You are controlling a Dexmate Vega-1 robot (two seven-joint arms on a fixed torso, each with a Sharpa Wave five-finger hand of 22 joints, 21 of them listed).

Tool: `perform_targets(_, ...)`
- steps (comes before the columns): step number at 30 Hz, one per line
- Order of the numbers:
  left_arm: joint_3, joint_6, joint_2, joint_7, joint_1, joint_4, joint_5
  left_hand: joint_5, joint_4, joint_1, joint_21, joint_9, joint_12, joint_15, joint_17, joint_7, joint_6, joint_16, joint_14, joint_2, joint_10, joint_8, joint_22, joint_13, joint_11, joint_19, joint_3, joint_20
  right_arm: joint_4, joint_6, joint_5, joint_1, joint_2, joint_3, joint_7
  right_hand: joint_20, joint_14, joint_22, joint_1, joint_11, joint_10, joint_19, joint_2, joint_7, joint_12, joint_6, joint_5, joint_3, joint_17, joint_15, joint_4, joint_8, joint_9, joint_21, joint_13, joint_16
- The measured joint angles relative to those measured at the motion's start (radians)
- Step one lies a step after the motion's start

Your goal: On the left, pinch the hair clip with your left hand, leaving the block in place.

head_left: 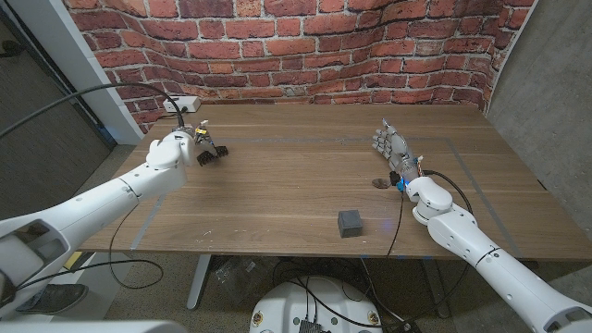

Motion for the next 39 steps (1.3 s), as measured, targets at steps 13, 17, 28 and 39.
perform_targets(13, -0.009, 0.012, 0.0, 0.034, 0.007, -0.022, -0.009, -0.012, -0.003, 0.002, 0.0, -0.002, 0.0, 0.0, 0.0, 0.01, 0.032, 0.0, 0.025, 0.002, 0.027, 0.004, 0.0, 0.002, 0.002, 0.024, 0.005, 0.002, 0.002, -0.002, 0.003, 0.002, 0.001, 0.0, 0.002, 0.0, -0.004, 0.0, 0.0, 0.0, 0.0, 0.0, 0.0, 0.0, 0.0, 0.0, 0.0, 0.0, 0.0, 0.004, 0.0, 0.0, 0.0, -0.006, 0.0, 0.0)
perform_targets(17, -0.014, 0.017, 0.006, 0.041, 0.013, -0.037, -0.01, -0.015, -0.003, 0.002, 0.0, -0.005, 0.0, 0.0, 0.0, 0.012, 0.041, 0.0, 0.036, 0.002, 0.032, 0.004, 0.0, 0.002, 0.001, 0.034, 0.005, 0.002, 0.005, 0.0, 0.004, 0.002, 0.003, -0.001, 0.004, 0.0, -0.004, 0.0, 0.0, 0.0, 0.0, 0.0, 0.0, 0.0, 0.0, 0.0, 0.0, 0.0, 0.0, 0.004, 0.0, 0.0, 0.0, -0.006, 0.0, 0.0)
perform_targets(28, -0.032, 0.021, 0.025, 0.061, 0.036, -0.085, -0.017, -0.023, -0.005, 0.008, 0.0, -0.004, -0.001, -0.005, 0.0, 0.014, 0.054, 0.0, 0.059, -0.004, 0.054, 0.003, 0.0, 0.006, 0.007, 0.057, 0.007, 0.0, 0.004, 0.006, 0.004, 0.002, 0.004, -0.001, 0.004, 0.0, -0.004, 0.0, 0.0, 0.0, 0.0, 0.0, 0.0, 0.0, 0.0, 0.0, 0.0, 0.0, 0.0, 0.004, 0.0, 0.0, 0.0, -0.006, 0.0, 0.0)
perform_targets(39, -0.052, 0.018, 0.039, 0.082, 0.06, -0.12, -0.024, -0.031, -0.014, 0.013, -0.006, -0.004, -0.003, -0.01, 0.0, 0.021, 0.121, 0.0, 0.092, -0.008, 0.117, 0.012, -0.005, 0.006, 0.001, 0.082, 0.017, 0.0, -0.012, 0.003, 0.001, 0.0, -0.003, 0.001, 0.001, 0.0, -0.004, 0.0, 0.0, 0.0, 0.0, 0.0, 0.0, 0.0, 0.0, 0.0, 0.0, 0.0, 0.0, 0.004, 0.0, 0.0, 0.0, -0.006, 0.0, 0.0)
